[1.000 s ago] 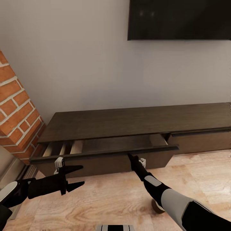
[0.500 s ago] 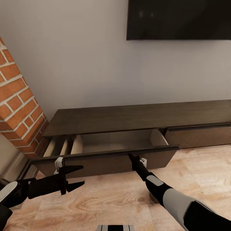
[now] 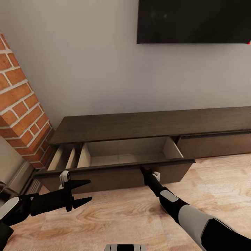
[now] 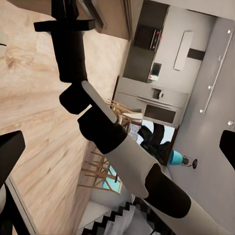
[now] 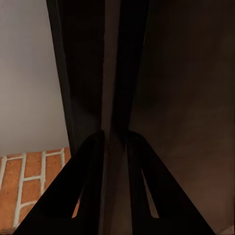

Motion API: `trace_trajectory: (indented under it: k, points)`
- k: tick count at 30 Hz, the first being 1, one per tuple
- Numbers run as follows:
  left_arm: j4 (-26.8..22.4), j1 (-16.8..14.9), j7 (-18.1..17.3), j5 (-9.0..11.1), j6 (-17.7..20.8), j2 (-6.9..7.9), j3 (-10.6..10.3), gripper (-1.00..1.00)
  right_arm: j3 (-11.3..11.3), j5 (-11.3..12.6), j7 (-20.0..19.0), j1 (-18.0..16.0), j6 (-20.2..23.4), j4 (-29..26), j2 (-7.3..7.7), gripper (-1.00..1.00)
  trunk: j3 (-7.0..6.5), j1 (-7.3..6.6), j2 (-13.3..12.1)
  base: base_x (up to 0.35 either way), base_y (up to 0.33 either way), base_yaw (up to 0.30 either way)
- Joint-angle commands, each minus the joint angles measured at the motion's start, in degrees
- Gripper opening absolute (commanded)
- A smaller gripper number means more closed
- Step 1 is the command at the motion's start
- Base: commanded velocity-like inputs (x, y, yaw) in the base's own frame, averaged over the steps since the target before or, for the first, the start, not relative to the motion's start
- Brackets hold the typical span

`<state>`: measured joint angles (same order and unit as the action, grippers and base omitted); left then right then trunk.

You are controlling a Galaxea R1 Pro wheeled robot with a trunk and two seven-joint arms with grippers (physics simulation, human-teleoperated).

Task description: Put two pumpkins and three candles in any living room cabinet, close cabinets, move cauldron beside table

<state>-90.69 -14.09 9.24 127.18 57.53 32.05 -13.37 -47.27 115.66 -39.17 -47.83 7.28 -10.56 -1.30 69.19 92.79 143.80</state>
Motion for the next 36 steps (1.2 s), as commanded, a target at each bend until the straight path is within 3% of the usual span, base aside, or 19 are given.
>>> trace_trajectory:
  k: [1,36]
  points:
    - [0.0,-0.1,0.5,0.6,0.0,0.03,-0.1,1.0,-2.1,0.2,-0.7,0.0,0.6,0.0,0.25,-1.0,0.05,-0.01,0.0,-0.011,0.0,0.0]
    - [0.1,-0.1,0.5,0.6,0.0,0.03,0.0,1.0,-2.2,0.2,-2.3,0.0,0.2,-0.1,0.69,-1.0,0.05,-0.01,0.0,-0.044,0.0,0.0]
